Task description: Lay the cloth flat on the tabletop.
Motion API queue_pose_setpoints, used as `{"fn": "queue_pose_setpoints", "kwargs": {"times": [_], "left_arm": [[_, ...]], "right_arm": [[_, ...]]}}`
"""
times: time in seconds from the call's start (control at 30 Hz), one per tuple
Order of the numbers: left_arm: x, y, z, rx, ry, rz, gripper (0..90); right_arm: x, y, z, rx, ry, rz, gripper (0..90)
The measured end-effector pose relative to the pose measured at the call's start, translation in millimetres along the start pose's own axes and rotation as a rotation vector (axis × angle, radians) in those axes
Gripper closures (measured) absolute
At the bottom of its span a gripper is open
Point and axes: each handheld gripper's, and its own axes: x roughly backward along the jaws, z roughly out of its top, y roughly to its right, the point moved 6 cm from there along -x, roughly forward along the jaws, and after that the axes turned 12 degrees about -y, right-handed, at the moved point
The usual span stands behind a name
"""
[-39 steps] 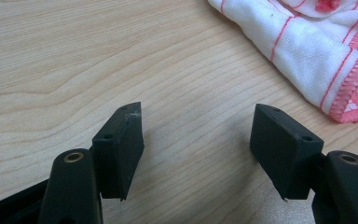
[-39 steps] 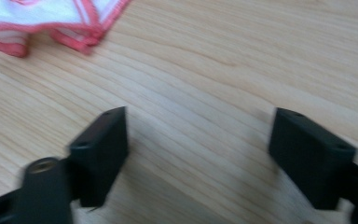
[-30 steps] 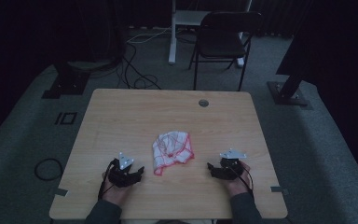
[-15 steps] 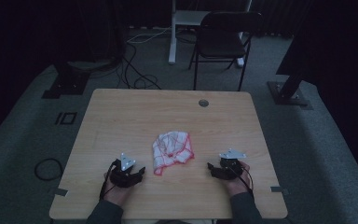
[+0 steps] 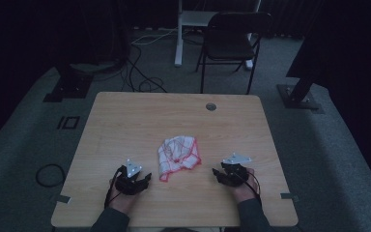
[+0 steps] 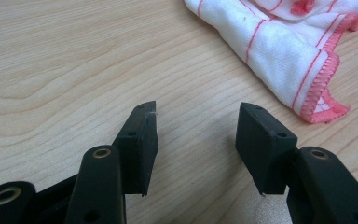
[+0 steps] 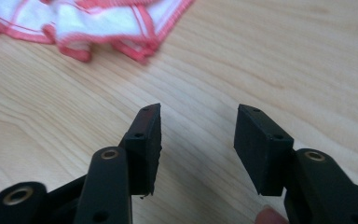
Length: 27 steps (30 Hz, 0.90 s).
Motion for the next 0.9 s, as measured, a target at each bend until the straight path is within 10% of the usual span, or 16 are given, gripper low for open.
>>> {"fn": "queue_pose_setpoints", "kwargs": {"times": [0.9], "left_arm": [[9.6,19.0,2.9,-0.026,0.024,-0.075,53.0]], "right_arm": [[-1.6,-18.4,27.1,0.068,0.039,0.017,66.6]]}}
